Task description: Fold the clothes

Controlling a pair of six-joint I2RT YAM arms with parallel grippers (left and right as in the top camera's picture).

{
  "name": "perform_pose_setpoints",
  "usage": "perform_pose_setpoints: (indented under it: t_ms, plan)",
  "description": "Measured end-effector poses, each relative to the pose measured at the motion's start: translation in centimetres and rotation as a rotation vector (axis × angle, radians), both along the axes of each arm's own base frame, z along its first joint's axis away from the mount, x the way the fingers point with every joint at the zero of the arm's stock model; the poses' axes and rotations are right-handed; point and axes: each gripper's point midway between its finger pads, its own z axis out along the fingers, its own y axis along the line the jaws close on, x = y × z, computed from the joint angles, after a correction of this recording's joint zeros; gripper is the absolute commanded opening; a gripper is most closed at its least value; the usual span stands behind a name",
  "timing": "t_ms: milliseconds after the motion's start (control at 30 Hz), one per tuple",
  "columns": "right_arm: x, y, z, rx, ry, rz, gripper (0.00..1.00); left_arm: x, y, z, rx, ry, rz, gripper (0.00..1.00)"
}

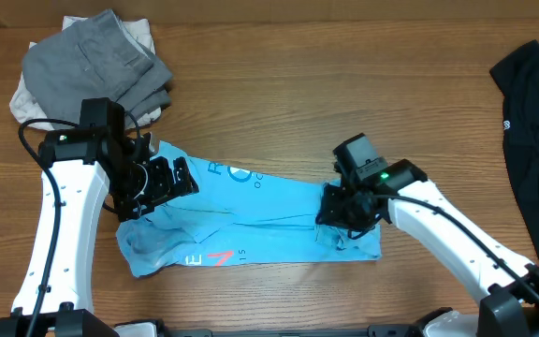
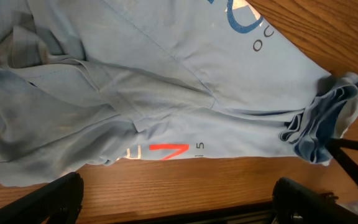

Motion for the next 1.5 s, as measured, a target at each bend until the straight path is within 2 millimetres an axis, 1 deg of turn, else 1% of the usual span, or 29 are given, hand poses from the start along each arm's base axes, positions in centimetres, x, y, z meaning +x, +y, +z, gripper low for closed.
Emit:
perform_pose_setpoints:
  t_ms: [33, 67, 100, 200, 267, 333, 367, 400, 467, 500, 567, 667, 767, 833, 900, 933, 1000, 1033, 1167, 1233, 1300, 1400, 1500]
  plan:
    - [-0.1, 0.2, 0.0, 0.002, 0.0, 0.006, 0.41, 0.0, 0.0, 0.0, 0.0, 0.0, 0.0, 1.0]
    - [-0.3, 0.4, 0.0, 0.002, 0.0, 0.014, 0.4, 0.0, 0.0, 0.0, 0.0, 0.0, 0.0, 1.0]
    - [-0.4, 0.6, 0.0, 0.002, 0.0, 0.019, 0.34, 0.0, 0.0, 0.0, 0.0, 0.0, 0.0, 1.0]
    - [-0.8, 0.4, 0.1, -0.011, 0.019, 0.021, 0.24, 0.0, 0.0, 0.0, 0.0, 0.0, 0.0, 1.0]
    - [-1.1, -0.1, 0.5, -0.031, 0.043, 0.007, 0.24, 0.0, 0.0, 0.0, 0.0, 0.0, 0.0, 1.0]
    - [-0.9, -0.9, 1.4, -0.05, 0.062, -0.02, 0.24, 0.0, 0.0, 0.0, 0.0, 0.0, 0.0, 1.0]
    - [-0.6, -1.4, 2.1, -0.059, 0.064, -0.038, 0.28, 0.0, 0.0, 0.0, 0.0, 0.0, 0.0, 1.0]
    - [0.0, -1.9, 2.9, -0.066, 0.055, -0.058, 0.39, 0.0, 0.0, 0.0, 0.0, 0.0, 0.0, 1.0]
    - [1.1, -2.5, 4.5, -0.065, 0.022, -0.094, 0.68, 0.0, 0.0, 0.0, 0.0, 0.0, 0.0, 1.0]
    - [1.5, -2.7, 5.3, -0.057, 0.0, -0.092, 0.71, 0.0, 0.0, 0.0, 0.0, -0.001, 0.0, 1.0]
    - [2.0, -2.6, 6.6, -0.029, -0.051, -0.064, 0.71, 0.1, 0.0, 0.0, 0.001, -0.006, 0.0, 1.0]
    - [1.7, -2.1, 7.5, 0.003, -0.069, -0.021, 0.71, 0.4, 0.0, 0.0, 0.002, -0.015, 0.0, 1.0]
    - [1.2, -1.4, 7.5, 0.021, -0.061, 0.013, 0.71, 0.4, 0.0, 0.0, 0.002, -0.015, 0.0, 1.0]
    - [1.1, -0.7, 7.6, 0.042, -0.07, 0.037, 0.65, 0.4, 0.0, 0.0, 0.002, -0.015, 0.0, 1.0]
    - [0.9, -0.1, 7.5, 0.048, -0.07, 0.054, 0.63, 0.3, 0.0, 0.0, 0.002, -0.015, 0.0, 1.0]
    - [0.7, -0.2, 7.3, 0.038, -0.063, 0.048, 0.63, 0.3, 0.0, 0.0, 0.002, -0.014, 0.0, 1.0]
    - [0.4, -0.9, 7.0, -0.009, -0.045, 0.004, 0.62, 0.2, 0.0, 0.0, 0.001, -0.011, 0.0, 1.0]
    - [0.6, -1.8, 6.7, -0.049, -0.043, -0.036, 0.63, 0.2, 0.0, 0.0, 0.001, -0.007, 0.0, 1.0]
    - [1.9, -3.7, 6.5, -0.116, -0.076, -0.109, 0.63, 0.2, 0.0, 0.0, 0.001, -0.008, 0.0, 1.0]
    - [2.4, -4.3, 6.3, -0.142, -0.09, -0.128, 0.63, 0.2, 0.0, 0.0, 0.001, -0.007, 0.0, 1.0]
    - [3.0, -4.4, 6.0, -0.153, -0.102, -0.137, 0.63, 0.2, 0.0, 0.0, 0.001, -0.007, 0.0, 1.0]
    - [3.7, -4.4, 4.5, -0.174, -0.092, -0.141, 0.59, 0.2, 0.0, 0.0, 0.001, -0.007, 0.0, 1.0]
    - [3.8, -4.6, 2.2, -0.212, -0.049, -0.146, 0.58, 0.1, 0.0, 0.0, 0.001, -0.003, 0.0, 1.0]
